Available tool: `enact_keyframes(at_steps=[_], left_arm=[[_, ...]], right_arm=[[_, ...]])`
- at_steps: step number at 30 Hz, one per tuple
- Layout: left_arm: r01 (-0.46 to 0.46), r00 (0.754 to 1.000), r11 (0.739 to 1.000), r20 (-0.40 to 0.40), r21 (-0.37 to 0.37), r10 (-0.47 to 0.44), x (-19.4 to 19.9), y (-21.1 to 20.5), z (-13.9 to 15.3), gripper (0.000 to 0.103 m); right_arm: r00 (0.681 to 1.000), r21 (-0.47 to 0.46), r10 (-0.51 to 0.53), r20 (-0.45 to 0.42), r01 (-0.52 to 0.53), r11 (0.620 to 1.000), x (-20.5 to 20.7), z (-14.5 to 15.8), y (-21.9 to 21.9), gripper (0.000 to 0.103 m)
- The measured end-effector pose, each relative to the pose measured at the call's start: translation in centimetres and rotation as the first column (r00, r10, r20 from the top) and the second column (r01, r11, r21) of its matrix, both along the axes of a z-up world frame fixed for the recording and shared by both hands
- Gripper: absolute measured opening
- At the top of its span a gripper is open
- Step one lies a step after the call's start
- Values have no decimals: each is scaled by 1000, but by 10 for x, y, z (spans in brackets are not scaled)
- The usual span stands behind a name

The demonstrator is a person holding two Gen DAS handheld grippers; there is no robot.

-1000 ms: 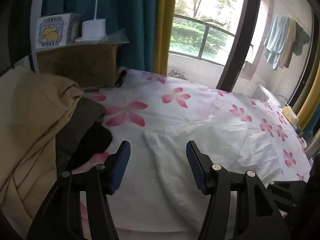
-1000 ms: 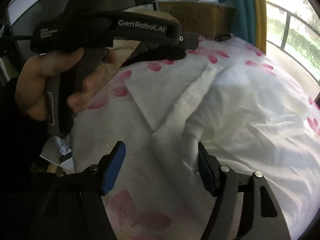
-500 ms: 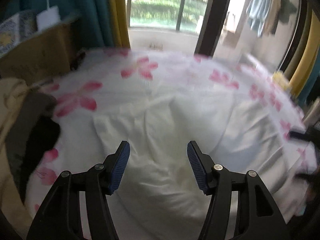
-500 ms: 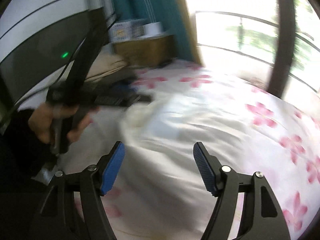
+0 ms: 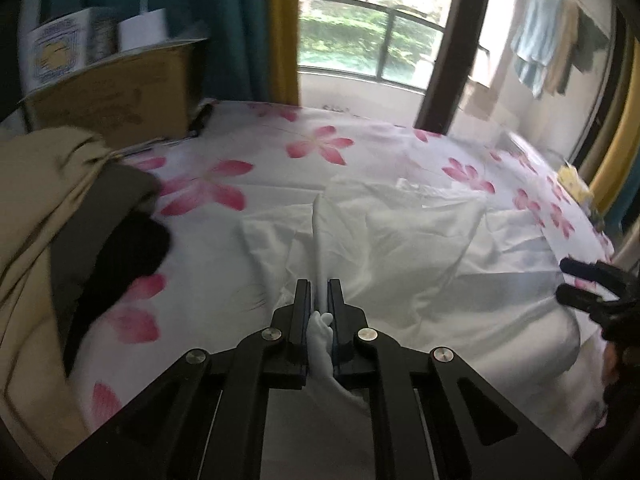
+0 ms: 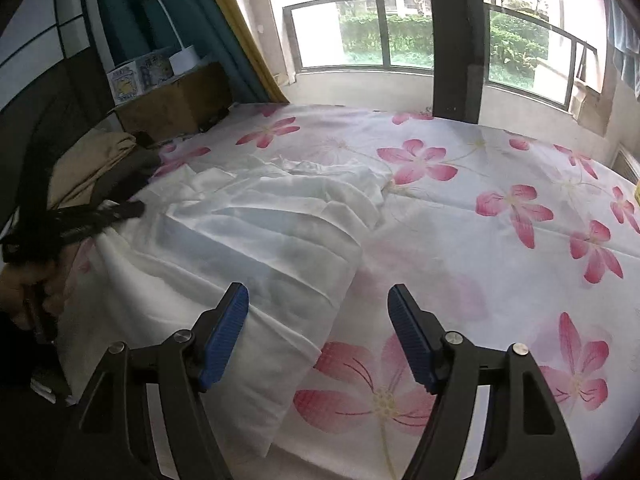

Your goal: Fold large clothes

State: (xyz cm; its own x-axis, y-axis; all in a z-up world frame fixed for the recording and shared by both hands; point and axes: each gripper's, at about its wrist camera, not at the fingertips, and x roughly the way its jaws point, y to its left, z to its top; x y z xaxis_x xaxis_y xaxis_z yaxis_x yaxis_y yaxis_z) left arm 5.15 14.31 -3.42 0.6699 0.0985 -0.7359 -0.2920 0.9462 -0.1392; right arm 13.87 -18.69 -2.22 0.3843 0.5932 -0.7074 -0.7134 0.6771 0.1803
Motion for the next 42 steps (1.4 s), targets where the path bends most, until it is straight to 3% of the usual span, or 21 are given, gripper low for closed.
enact_keyframes(at_steps=[6,11,28,31,33,34,36,40,42], left_arm=[[-61,995,992,-89,-106,52,-10,9,-32,9],[-64,995,991,-89,-118,53,-11,10,-33,15],[-38,997,994,-70,-105,31,-12,9,-35,18],[-70,996,980,-64,-185,60,-13,18,-35,21],[-106,994,955,-55,-276,95,-14,29,-36,29],[-120,993,952,-51,-283,110,-16,31,-35,34],[-132,991,957,-32,-256,128,-16,31,-29,54],[-115,992,968,27,-223,124,-12,29,-13,56],[-107,993,973,33,-204,116,-6,30,-13,67]], right_arm=[[1000,-30,6,4,-6,1000,3,-14,15,81],[1000,-36,-7,-2,7,999,3,-16,14,82],[1000,-32,-20,-6,20,999,0,-15,13,82],[1000,-29,-23,-2,23,999,0,-14,11,82],[1000,-26,-28,-2,28,999,1,-13,10,82],[999,-25,-32,0,32,999,1,-13,9,82],[999,-19,-40,5,40,999,1,-11,7,82],[998,-14,-55,14,55,998,4,-7,2,82],[998,-10,-64,17,65,998,6,-5,0,82]])
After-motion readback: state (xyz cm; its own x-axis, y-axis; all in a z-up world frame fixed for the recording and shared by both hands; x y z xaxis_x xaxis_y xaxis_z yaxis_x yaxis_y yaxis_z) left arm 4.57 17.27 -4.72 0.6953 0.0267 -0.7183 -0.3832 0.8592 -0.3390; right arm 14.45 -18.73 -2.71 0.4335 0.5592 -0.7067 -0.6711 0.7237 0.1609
